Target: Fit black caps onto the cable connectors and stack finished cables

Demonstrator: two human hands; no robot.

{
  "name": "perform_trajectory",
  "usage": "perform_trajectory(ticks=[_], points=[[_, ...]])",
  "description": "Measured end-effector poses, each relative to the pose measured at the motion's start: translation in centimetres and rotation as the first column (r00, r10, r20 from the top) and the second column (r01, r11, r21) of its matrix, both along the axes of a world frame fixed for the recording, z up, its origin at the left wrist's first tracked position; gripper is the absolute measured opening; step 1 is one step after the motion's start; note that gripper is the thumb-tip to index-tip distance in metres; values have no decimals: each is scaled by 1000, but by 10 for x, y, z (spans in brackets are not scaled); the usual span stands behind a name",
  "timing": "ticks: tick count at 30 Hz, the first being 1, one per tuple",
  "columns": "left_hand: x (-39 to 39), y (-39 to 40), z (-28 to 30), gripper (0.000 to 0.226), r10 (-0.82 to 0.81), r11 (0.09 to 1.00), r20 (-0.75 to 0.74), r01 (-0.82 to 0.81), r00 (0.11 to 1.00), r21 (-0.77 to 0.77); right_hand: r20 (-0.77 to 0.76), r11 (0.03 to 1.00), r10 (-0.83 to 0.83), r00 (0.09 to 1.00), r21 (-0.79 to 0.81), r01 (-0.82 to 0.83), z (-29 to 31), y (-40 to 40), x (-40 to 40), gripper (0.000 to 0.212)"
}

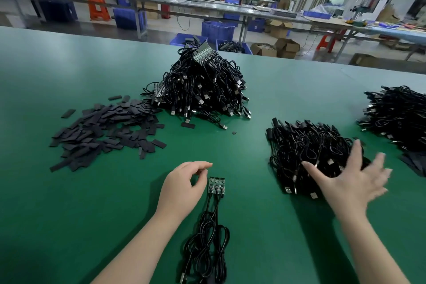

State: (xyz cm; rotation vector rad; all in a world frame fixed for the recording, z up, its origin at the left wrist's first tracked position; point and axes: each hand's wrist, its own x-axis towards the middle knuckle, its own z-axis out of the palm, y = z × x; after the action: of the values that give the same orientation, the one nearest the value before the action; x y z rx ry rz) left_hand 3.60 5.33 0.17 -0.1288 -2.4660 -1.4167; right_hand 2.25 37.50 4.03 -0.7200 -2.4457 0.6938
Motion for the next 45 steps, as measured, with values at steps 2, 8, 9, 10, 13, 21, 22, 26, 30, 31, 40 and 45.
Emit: perform_trajectory(ticks=[2, 8, 9, 10, 13, 21, 22, 26, 30, 31, 40, 45], points=[[0, 0, 0, 24, -2, 1000, 8, 2, 1000, 3, 46, 983, 25, 999, -185, -16, 1, 19, -2, 130], [-2, 1, 0, 25, -15, 1000, 13, 15, 1000, -2, 150, 931, 167, 975, -351, -105, -12, 35, -5, 133], [-1, 1, 1, 26, -12, 1000, 15, 12, 1000, -2, 148, 931, 171, 974, -346, -111, -13, 36, -5, 132], [0, 1, 1, 26, -6, 1000, 15, 6, 1000, -2, 139, 931, 176, 975, -345, -119, -14, 37, -6, 131], [5, 2, 8, 25, 3, 999, -51, -6, 999, -52, 70, 921, 174, 982, -366, -137, -13, 42, -3, 124], [-13, 97, 67, 64, -318, 897, 160, 352, 934, -270, 6, 913, 157, 988, -383, -143, -1, 94, -13, 98], [-17, 117, 66, 77, -339, 865, 258, 408, 905, -293, 19, 891, 203, 979, -417, -177, -3, 98, -16, 96], [-30, 173, 37, 118, -232, 812, 499, 449, 835, -374, 38, 854, 288, 957, -461, -239, -5, 103, -19, 95], [-46, 192, 9, 116, -192, 746, 376, 384, 907, -545, 149, 862, 349, 925, -439, -255, -11, 112, -26, 104], [-51, 194, 5, 112, -206, 745, 347, 376, 915, -550, 153, 870, 348, 925, -420, -258, -13, 113, -28, 104], [-106, 201, -7, 99, -216, 742, 281, 344, 935, -576, 159, 884, 327, 931, -399, -243, -20, 106, -76, 116], [-163, 191, -6, 98, -215, 705, 270, 341, 938, -622, 185, 902, 292, 938, -378, -207, -19, 98, -126, 124]])
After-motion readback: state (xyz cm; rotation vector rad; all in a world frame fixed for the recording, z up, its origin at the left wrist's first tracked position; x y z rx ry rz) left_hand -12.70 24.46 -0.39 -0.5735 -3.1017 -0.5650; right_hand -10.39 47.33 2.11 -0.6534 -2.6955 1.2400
